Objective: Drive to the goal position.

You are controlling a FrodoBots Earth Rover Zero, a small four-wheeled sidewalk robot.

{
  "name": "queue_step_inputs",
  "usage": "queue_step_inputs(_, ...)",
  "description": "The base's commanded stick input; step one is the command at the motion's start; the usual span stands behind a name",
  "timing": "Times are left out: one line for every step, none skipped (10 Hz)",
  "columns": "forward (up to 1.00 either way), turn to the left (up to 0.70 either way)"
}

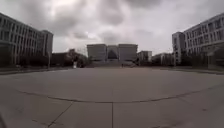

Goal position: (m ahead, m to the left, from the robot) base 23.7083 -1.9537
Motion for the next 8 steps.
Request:
queue_step_inputs(0.7,0.0)
queue_step_inputs(0.7,0.0)
queue_step_inputs(0.7,0.0)
queue_step_inputs(0.7,0.0)
queue_step_inputs(0.7,0.0)
queue_step_inputs(0.7,0.0)
queue_step_inputs(0.7,0.0)
queue_step_inputs(0.7,0.0)
